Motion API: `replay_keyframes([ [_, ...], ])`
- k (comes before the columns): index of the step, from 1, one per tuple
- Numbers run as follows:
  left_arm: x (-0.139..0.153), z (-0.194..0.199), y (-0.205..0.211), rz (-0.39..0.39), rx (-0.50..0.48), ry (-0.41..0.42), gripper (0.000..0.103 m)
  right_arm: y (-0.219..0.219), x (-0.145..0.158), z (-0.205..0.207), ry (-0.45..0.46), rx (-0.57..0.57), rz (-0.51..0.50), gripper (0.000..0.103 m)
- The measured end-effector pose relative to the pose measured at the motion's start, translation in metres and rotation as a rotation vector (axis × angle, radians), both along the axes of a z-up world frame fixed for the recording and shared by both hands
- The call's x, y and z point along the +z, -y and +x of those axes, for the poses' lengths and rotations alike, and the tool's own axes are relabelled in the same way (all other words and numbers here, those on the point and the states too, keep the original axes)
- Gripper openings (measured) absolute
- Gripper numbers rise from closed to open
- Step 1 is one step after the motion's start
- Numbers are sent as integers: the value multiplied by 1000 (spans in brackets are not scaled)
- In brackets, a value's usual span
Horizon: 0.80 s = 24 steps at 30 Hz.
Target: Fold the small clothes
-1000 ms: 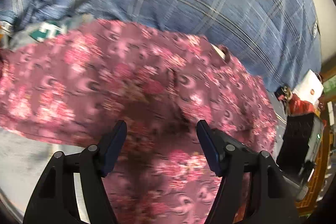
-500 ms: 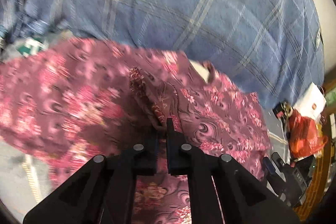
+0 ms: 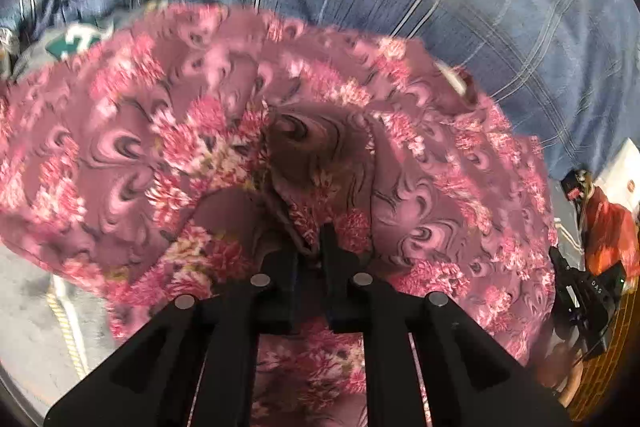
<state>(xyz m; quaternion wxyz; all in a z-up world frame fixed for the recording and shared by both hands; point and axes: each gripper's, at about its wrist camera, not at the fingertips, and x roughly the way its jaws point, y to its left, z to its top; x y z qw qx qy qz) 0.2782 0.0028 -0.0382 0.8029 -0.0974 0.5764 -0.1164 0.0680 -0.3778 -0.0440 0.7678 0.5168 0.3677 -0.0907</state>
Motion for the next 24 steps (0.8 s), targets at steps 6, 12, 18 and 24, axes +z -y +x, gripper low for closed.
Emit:
replay_keyframes([
  [6, 46, -15, -27, -97, 33, 96, 20, -28, 59, -2, 122, 80, -168, 23],
  [12, 3, 6, 8, 7, 11, 14, 38, -63, 32, 41, 19, 173, -241, 27],
  [18, 20, -4, -14, 4, -9, 86, 40, -89, 30, 56, -10, 194, -270, 23],
  [24, 52, -1, -117, 111, 154, 141, 60, -185, 32, 104, 18, 442, -314, 23],
])
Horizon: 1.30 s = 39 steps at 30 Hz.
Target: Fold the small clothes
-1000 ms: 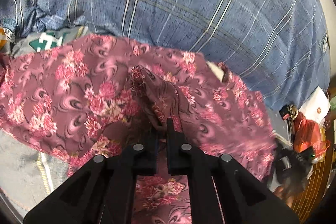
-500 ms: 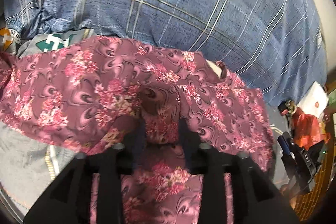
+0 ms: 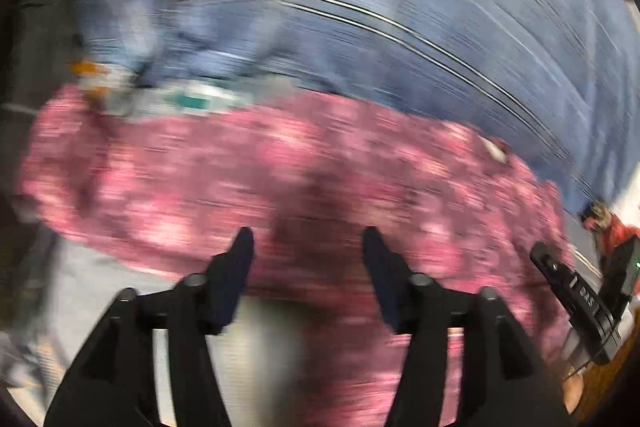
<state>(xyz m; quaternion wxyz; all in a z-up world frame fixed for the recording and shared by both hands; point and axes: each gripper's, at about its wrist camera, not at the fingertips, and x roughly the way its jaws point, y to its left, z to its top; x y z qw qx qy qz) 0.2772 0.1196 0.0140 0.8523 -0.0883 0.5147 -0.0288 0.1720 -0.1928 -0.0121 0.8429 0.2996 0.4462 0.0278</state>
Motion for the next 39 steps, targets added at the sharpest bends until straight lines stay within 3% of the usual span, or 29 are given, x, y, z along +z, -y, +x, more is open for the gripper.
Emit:
replay_keyframes([
  [3, 4, 2, -67, 44, 105, -21, 60, -49, -14, 14, -13, 114, 18, 23],
  [5, 6, 3, -110, 52, 156, -48, 60, -77, -27, 20, -52, 174, -13, 24],
  [6, 6, 3, -127, 72, 175, -59, 61, -87, -24, 19, -28, 190, -52, 28],
  [9, 1, 6, -149, 112, 166, -93, 61, -101, -22, 18, 29, 228, -136, 36],
  [14, -24, 19, -155, 146, 141, -171, 61, -84, -27, 10, 56, 205, -37, 36],
  [20, -48, 36, -158, 64, 216, -195, 60, -82, -30, 13, 65, 198, -9, 36],
  [22, -53, 41, -162, 55, 252, -213, 46, -83, -33, 14, 68, 195, 5, 36],
  [24, -59, 45, -170, 16, 281, -239, 5, -81, -34, 13, 72, 192, 21, 36],
  [27, -48, 35, -179, -145, 325, -213, 5, -78, -34, 12, 78, 188, 40, 36],
  [33, -5, 16, -150, -244, 282, -123, 5, -77, -33, 12, 69, 184, 54, 36],
  [39, 34, 15, -78, -333, 163, -66, 5, -62, -20, -3, 33, 145, 26, 36],
])
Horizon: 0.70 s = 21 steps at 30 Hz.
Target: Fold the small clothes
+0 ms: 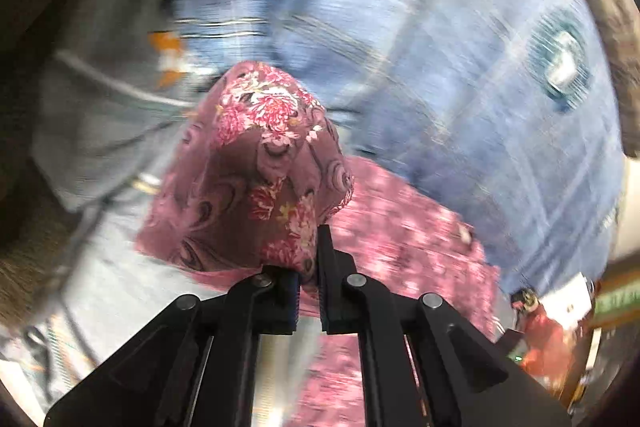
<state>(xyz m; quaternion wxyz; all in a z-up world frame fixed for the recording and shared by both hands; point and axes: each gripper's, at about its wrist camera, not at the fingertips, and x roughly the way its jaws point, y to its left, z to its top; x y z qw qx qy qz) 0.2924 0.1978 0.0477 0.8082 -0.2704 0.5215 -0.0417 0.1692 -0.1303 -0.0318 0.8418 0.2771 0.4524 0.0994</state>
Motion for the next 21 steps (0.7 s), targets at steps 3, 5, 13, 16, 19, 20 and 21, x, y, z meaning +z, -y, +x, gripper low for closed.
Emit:
replay_keyframes([
  [3, 9, 5, 43, -32, -62, 24, 5, 22, 7, -14, -8, -39, -61, 36],
  [5, 11, 8, 75, -55, -111, 27, 5, 41, 12, -26, -4, -74, -116, 38],
  [13, -11, 8, 194, -138, -271, -25, 5, 122, 17, -74, 17, -217, -205, 39],
  [16, -32, 3, 236, -155, -323, -57, 5, 141, 8, -85, 1, -246, -176, 38],
  [19, -61, 0, 261, -149, -348, -108, 5, 147, 6, -92, 20, -249, -140, 38],
  [20, -75, -1, 268, -136, -353, -137, 5, 148, 6, -92, 20, -247, -137, 38],
  [21, -81, -2, 268, -127, -354, -150, 5, 148, 6, -92, 19, -246, -135, 38],
])
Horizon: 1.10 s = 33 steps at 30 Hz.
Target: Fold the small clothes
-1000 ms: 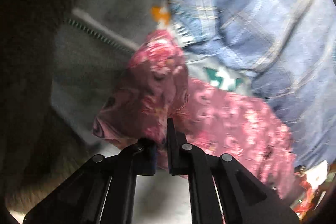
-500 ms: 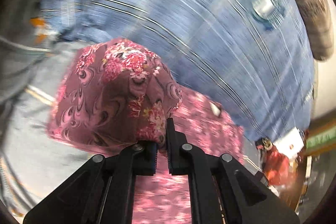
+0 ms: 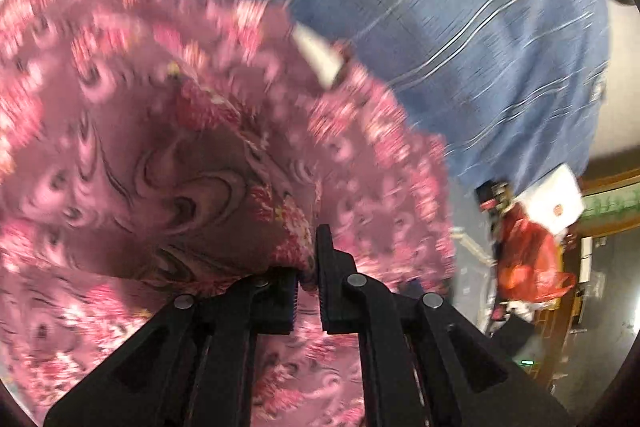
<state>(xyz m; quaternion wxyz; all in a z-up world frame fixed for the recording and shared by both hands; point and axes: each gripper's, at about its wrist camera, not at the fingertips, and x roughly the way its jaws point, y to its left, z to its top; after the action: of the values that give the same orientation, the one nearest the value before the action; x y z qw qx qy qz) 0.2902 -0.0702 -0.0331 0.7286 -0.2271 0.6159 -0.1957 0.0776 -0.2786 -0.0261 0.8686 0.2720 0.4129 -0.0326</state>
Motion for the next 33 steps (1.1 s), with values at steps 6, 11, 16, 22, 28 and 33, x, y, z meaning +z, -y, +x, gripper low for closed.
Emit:
replay_keyframes([
  [6, 6, -19, -21, 4, -48, 60, 16, 2, 5, 5, -7, -22, 70, 46],
  [11, 34, -54, -70, 43, -40, 223, 57, -27, 11, 28, 24, 55, 152, 56],
  [16, 8, -68, -120, 94, 39, 202, 57, -74, -8, 71, -45, 113, 207, 60],
  [22, -11, -67, -134, 32, 72, 169, 54, -114, -16, 94, -60, 149, 336, 60],
  [28, -11, -70, -131, 47, 67, 189, 54, -105, -18, 98, -52, 104, 399, 18],
  [33, -10, -70, -139, 31, 81, 175, 54, -90, 15, 87, 61, 103, 320, 10],
])
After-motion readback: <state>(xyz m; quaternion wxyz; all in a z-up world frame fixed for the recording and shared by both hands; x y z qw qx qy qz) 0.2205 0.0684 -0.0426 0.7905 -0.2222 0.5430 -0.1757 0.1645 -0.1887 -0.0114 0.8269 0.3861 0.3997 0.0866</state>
